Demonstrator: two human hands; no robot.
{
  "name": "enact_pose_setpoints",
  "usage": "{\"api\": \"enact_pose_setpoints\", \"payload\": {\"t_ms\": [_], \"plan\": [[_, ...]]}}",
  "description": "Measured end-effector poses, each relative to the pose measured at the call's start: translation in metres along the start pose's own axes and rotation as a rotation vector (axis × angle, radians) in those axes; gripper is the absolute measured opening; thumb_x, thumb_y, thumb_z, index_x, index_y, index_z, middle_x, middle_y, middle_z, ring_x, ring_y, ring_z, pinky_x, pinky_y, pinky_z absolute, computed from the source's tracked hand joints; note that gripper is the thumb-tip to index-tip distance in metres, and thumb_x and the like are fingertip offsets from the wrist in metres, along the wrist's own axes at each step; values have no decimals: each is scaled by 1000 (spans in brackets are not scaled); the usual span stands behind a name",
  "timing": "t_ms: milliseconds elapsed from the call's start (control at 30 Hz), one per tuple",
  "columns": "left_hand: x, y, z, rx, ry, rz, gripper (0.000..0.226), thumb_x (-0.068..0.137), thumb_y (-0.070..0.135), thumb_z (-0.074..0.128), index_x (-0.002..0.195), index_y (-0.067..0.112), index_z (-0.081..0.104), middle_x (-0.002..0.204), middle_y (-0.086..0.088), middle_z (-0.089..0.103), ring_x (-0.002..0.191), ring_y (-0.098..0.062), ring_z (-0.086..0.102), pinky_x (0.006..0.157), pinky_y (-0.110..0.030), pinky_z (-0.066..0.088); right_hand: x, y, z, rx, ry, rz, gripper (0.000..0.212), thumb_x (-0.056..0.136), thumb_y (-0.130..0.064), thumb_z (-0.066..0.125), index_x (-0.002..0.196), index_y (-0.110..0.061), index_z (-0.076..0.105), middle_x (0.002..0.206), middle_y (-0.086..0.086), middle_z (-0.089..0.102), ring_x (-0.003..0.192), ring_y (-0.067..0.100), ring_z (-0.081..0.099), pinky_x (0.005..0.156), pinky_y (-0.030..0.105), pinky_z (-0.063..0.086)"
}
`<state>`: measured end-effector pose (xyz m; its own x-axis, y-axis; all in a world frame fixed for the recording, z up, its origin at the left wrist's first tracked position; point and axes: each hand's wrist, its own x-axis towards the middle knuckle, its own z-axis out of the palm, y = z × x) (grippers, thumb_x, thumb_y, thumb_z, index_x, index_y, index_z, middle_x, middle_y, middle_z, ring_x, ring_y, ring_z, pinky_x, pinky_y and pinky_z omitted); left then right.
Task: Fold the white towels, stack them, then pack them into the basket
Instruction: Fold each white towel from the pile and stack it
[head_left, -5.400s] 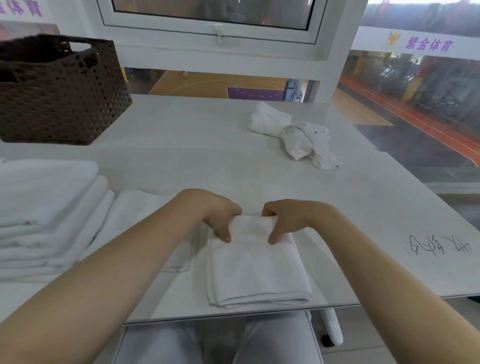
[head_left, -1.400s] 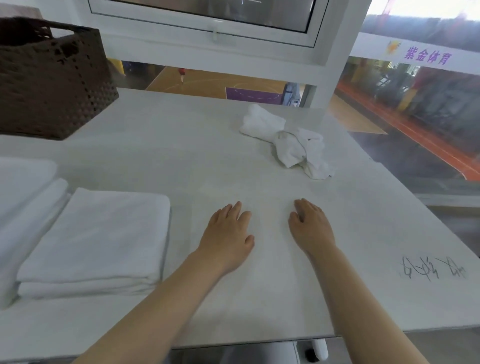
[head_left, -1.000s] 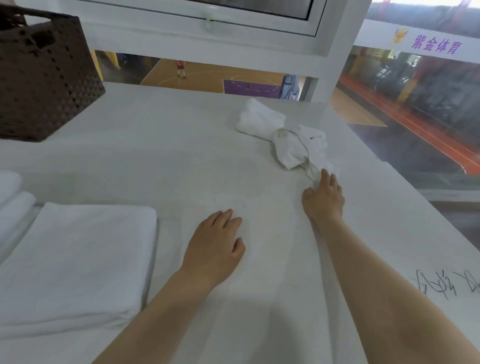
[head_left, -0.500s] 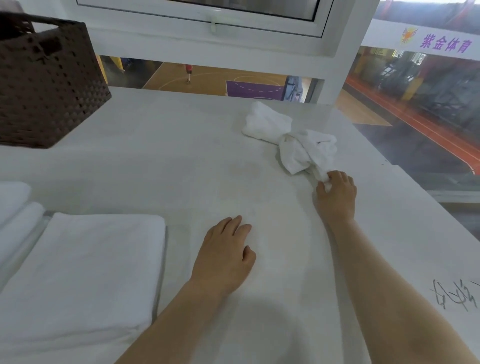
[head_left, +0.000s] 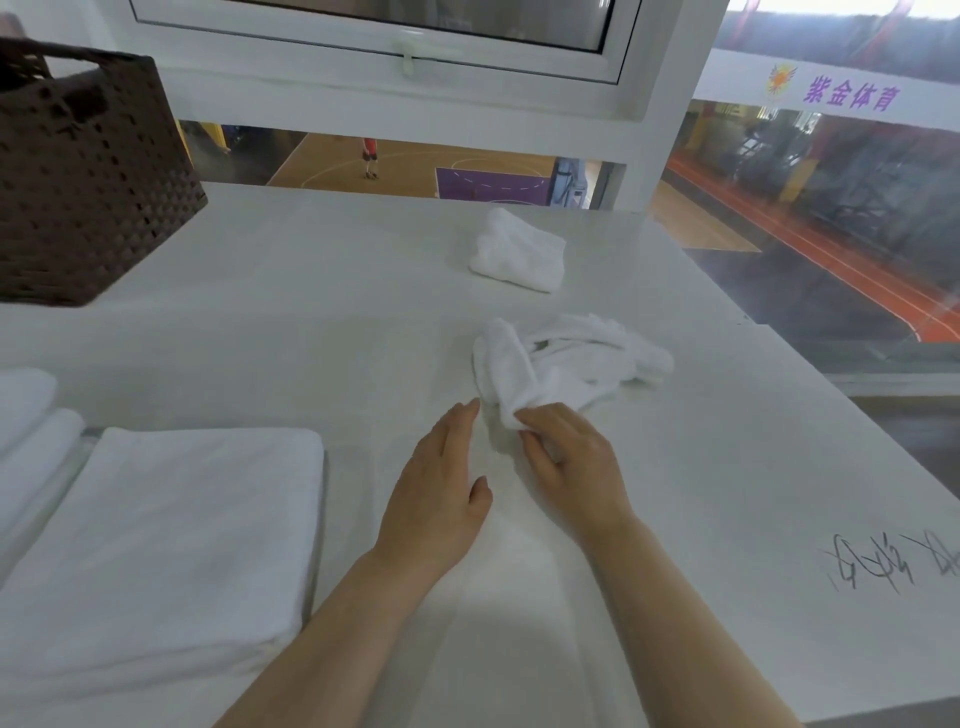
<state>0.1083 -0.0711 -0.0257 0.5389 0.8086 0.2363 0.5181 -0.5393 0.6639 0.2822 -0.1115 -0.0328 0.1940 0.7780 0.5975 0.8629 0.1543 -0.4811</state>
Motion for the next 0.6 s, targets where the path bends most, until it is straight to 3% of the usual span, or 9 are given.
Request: {"api": "enact_pose_setpoints", "payload": {"t_ms": [67, 200, 300, 400, 500, 600], "plan": [[-1, 1, 1, -62, 13, 56, 76, 96, 19, 55, 154, 39, 9, 162, 12, 10, 146, -5, 18, 110, -20, 31, -9, -11, 3, -4, -90, -50, 22, 89, -9, 62, 108, -17, 71, 101, -10, 70, 90, 5, 63, 79, 15, 47], [1, -3, 3, -5, 55, 130, 42, 96, 20, 56, 135, 32, 48, 156, 14, 25, 132, -5, 40, 95, -25, 48, -22, -26, 3, 38, -234, -27, 33, 89, -6, 57, 114, -24, 70, 104, -16, 71, 93, -5, 60, 81, 14, 47], [2, -8, 2, -36, 121, 114, 13, 95, 23, 59, 107, 28, 59, 121, 19, 52, 100, -2, 55, 79, -28, 51, -27, -28, 0, 45, -208, 46, 36, 89, -6, 56, 117, -27, 66, 110, -17, 68, 98, -4, 57, 85, 13, 42], [3, -7, 0, -116, 204, 78, 5, 98, 25, 54, 94, 27, 55, 94, 16, 53, 84, -4, 54, 67, -22, 44, -26, -21, -6, -66, -131, 108, 38, 79, -2, 56, 108, -26, 63, 102, -16, 65, 92, 5, 56, 80, 22, 38], [1, 1, -5, -249, 303, 57, 6, 100, 21, 51, 95, 24, 54, 96, 14, 52, 84, -7, 54, 69, -17, 44, -23, -8, -15, -66, 25, 208, 29, 76, -7, 56, 96, -24, 67, 92, -13, 67, 84, 12, 58, 75, 30, 43], [-1, 10, -9, -293, 373, 86, 5, 100, 18, 51, 98, 22, 54, 96, 9, 50, 84, -10, 53, 68, -13, 42, -24, -12, -19, 90, 164, 340, 26, 81, -7, 56, 98, -22, 69, 94, -15, 67, 88, 8, 60, 75, 27, 48]]}}
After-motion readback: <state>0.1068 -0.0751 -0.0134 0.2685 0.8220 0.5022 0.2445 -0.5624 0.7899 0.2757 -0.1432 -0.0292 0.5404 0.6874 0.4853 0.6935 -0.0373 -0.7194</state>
